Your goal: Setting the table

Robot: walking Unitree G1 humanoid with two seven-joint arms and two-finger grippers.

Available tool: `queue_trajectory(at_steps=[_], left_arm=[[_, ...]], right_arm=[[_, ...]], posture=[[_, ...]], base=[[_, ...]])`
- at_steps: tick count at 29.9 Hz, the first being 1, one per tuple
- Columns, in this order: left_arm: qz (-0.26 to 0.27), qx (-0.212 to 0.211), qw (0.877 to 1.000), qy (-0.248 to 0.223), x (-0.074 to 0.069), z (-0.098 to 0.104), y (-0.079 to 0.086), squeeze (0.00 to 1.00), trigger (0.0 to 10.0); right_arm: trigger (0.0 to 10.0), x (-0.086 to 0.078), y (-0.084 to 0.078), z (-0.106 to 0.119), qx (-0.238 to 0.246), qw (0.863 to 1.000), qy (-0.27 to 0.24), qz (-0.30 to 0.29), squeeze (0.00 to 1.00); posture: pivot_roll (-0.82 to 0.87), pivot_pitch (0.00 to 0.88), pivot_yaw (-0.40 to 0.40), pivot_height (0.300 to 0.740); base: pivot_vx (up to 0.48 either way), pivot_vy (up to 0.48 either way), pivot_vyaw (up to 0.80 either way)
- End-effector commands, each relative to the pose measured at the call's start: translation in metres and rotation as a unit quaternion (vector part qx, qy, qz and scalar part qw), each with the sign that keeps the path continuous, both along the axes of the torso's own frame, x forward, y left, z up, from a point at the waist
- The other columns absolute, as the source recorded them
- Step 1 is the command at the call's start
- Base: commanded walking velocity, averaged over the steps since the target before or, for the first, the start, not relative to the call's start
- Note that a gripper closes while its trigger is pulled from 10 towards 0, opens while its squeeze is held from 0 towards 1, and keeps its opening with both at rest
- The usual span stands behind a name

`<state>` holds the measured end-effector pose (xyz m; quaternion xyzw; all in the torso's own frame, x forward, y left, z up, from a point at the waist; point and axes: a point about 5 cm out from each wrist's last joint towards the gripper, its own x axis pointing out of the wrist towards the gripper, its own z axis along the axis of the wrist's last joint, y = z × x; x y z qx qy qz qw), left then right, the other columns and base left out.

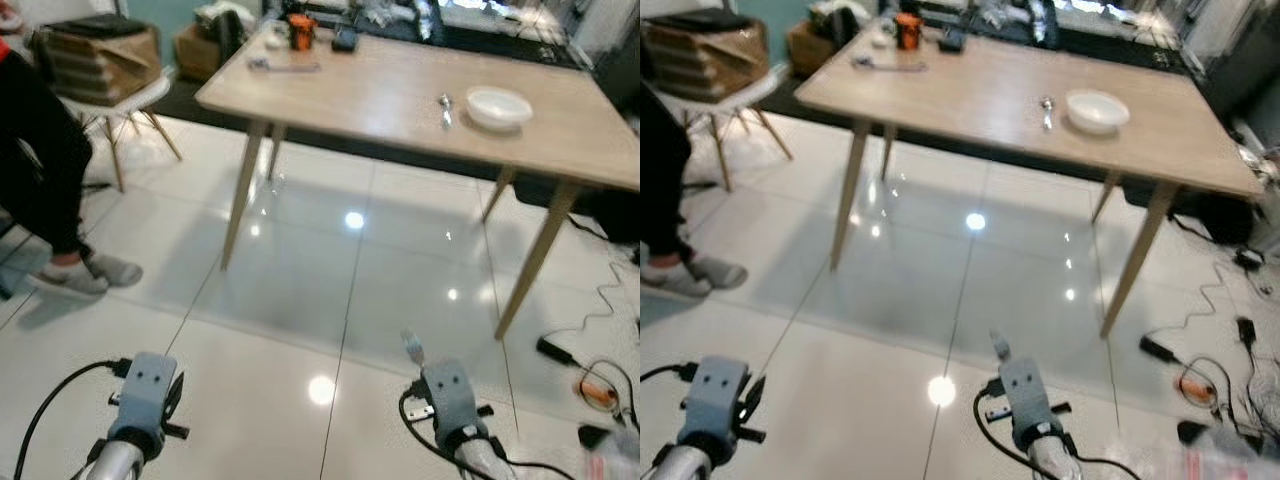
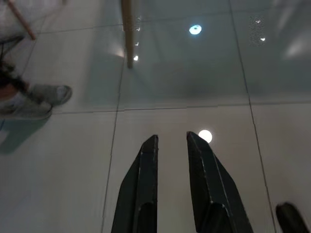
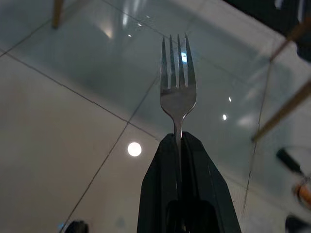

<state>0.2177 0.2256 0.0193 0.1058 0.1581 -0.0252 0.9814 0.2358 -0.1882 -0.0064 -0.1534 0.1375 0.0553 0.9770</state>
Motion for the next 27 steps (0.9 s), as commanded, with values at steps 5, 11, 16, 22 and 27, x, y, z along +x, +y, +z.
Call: queue_trajectory(at_steps=[5,11,16,22,27], left_arm=[[-0.005,0.000,1.000,0.007,-0.001,-0.003,-0.003,0.00,10.0],[-0.002,-0.002,1.000,-0.002,0.003,0.003,-0.002,0.00,10.0],[0.009,-0.014,0.999,-0.045,0.018,0.030,0.001,0.00,10.0],[0.021,-0.029,0.991,-0.126,0.042,0.081,0.006,0.00,10.0],[0.039,-0.021,0.979,-0.198,0.060,0.123,0.006,0.00,10.0]], right_arm=[[7.7,0.002,-0.001,0.004,0.012,1.000,-0.008,-0.012,0.00],[7.6,0.013,0.001,0.015,0.031,0.999,-0.030,-0.022,0.00],[7.5,0.031,0.006,0.042,0.055,0.995,-0.080,-0.024,0.00],[7.8,0.055,0.016,0.081,0.092,0.985,-0.144,-0.021,0.00],[10.0,0.071,0.030,0.122,0.141,0.968,-0.208,0.001,0.00]], posture=[[-0.02,0.042,0.025,0.740],[-0.02,0.044,0.026,0.740],[-0.02,0.046,0.027,0.740],[-0.01,0.050,0.026,0.740],[0.01,0.053,0.027,0.740]], base=[[0.000,0.000,-0.80],[0.000,0.000,-0.80],[0.000,0.000,-0.80],[0.000,0.000,-0.80],[0.000,0.000,-0.48]])
